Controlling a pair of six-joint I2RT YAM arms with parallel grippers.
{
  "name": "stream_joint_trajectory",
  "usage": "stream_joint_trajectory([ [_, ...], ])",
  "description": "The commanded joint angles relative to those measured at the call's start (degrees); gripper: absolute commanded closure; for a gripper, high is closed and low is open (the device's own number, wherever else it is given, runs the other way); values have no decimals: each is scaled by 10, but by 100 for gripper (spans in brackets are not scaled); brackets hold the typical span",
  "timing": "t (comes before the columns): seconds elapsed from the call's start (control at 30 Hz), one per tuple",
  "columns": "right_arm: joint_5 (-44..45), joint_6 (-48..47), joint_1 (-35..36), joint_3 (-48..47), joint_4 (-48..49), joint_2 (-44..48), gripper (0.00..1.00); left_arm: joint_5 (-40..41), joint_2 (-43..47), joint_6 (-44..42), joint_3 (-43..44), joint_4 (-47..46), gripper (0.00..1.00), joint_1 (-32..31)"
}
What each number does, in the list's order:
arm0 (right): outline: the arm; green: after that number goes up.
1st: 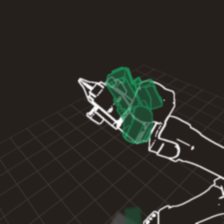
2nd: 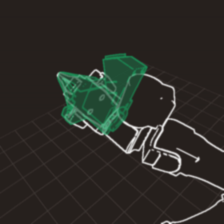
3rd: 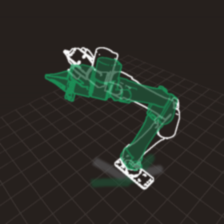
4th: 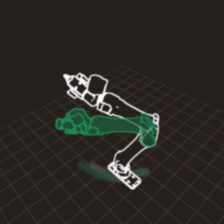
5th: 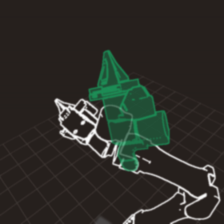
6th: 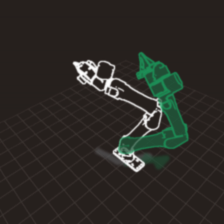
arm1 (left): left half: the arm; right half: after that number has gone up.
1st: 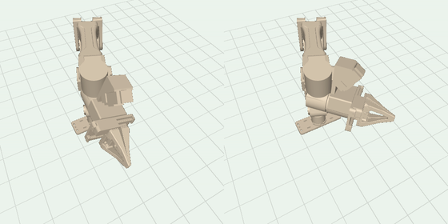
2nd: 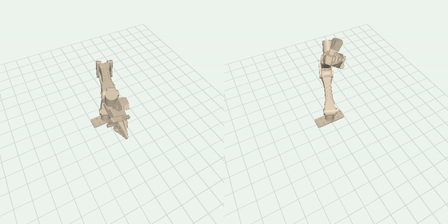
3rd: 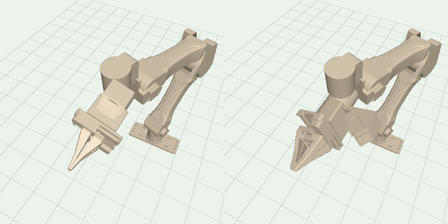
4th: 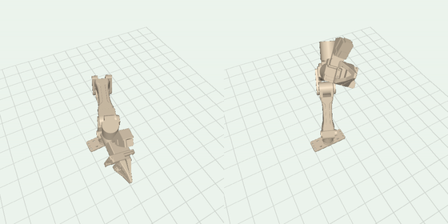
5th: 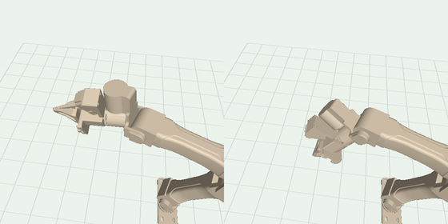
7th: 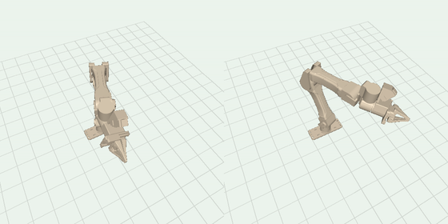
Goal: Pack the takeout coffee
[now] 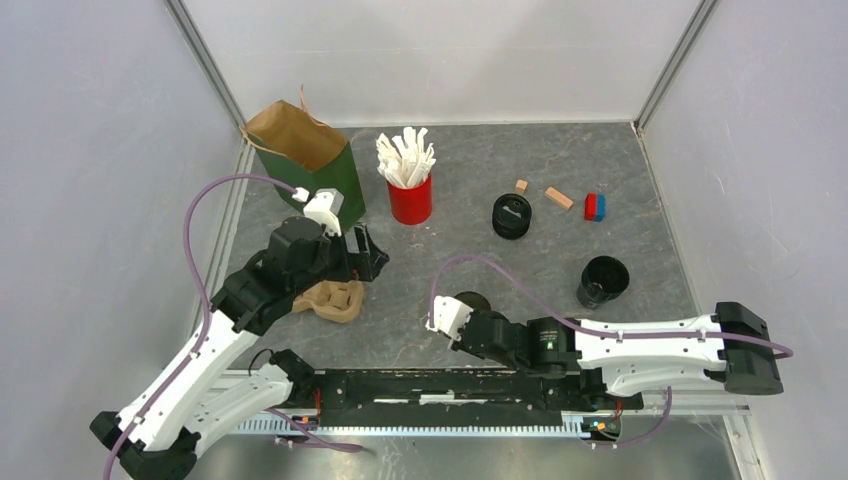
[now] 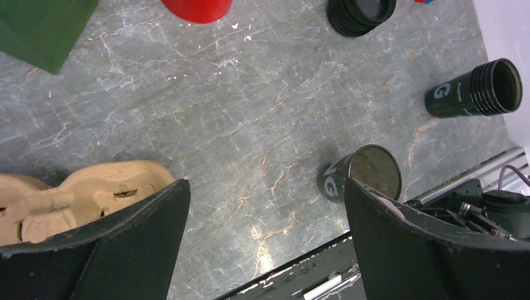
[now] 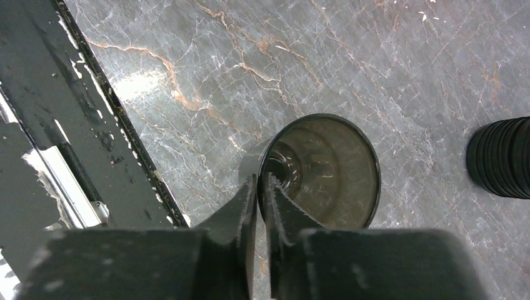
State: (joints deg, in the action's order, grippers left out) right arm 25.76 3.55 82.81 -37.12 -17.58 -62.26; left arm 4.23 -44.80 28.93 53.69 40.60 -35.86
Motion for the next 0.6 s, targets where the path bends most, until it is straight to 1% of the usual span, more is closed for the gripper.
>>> stream_joint_trajectory([
  [0.0, 2, 12, 1, -18, 21, 19, 78, -31, 13, -44, 3, -35, 1, -2],
  [0.07, 6, 23, 2, -30, 9, 18, 70, -39, 13, -58, 3, -35, 0, -2],
  [0.13, 15, 38, 2, -47, -7, 19, 65, -50, 15, -75, 6, -32, 0, -2],
  [0.23, 54, 61, 1, -71, -31, 29, 63, -70, 22, -93, 6, -31, 0, -2],
  [0.3, 82, 64, -9, -69, -28, 47, 61, -71, 28, -100, 3, -32, 0, -2],
  [0.4, 91, 74, -67, -66, -24, 75, 60, -52, 39, -98, -9, -41, 0, -2],
  [0.47, 82, 76, -127, -64, -18, 91, 59, -56, 46, -103, -15, -46, 0, -2],
  [0.57, 64, 38, -226, -57, 7, 96, 58, -68, 51, -109, -20, -53, 0, -2],
])
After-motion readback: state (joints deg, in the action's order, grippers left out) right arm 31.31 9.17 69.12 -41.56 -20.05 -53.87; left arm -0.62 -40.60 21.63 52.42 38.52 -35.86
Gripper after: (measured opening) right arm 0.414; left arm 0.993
